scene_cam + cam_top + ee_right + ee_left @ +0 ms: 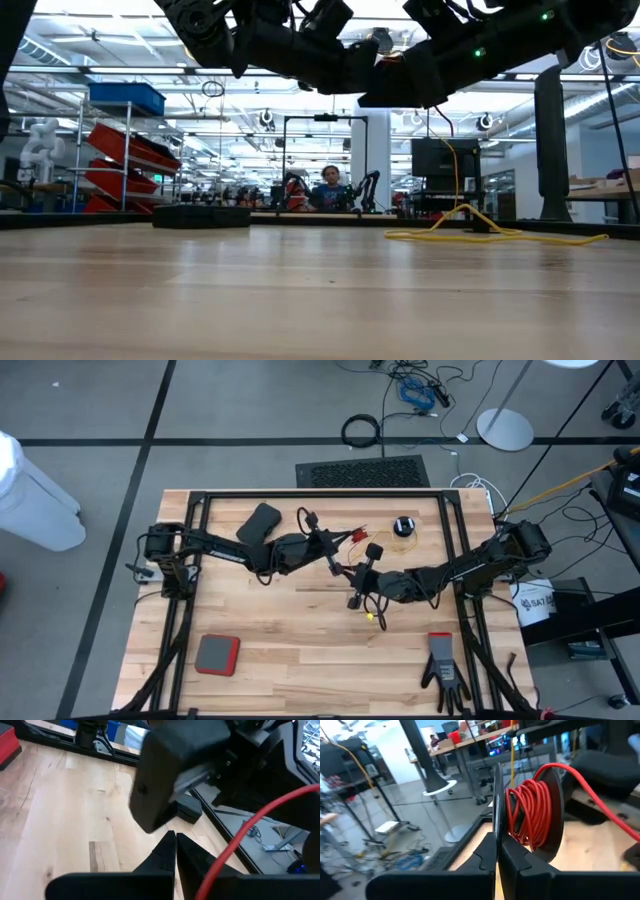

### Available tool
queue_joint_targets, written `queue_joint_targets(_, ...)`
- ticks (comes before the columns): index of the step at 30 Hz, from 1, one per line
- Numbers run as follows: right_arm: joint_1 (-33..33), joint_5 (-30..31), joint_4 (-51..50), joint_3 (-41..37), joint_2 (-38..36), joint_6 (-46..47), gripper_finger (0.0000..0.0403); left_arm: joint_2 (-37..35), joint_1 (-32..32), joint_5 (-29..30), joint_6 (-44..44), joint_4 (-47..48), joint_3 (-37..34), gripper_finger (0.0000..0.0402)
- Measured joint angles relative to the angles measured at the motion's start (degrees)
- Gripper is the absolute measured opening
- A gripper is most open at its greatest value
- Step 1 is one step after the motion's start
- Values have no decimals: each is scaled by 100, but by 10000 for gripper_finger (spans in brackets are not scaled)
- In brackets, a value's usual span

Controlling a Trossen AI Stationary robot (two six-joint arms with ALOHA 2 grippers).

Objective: Coil cords
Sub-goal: Coil the red wire on the spool

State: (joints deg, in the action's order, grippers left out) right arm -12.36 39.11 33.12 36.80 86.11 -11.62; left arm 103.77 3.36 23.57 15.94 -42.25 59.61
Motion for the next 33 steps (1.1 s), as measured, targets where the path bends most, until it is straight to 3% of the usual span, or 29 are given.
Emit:
queue_joint_targets(11, 0, 311, -282, 0, 1, -114, 0, 0, -23, -656, -1015, -361, 0, 4)
queue_joint_targets(23, -3, 727, -150, 0, -5, -51, 0, 0, -123, -718, -1647, -955, -4, 4)
queue_joint_targets(33, 4, 702, 103, -22, 25, 144, 0, 331, -167, -508, -1394, -1315, 7, 4)
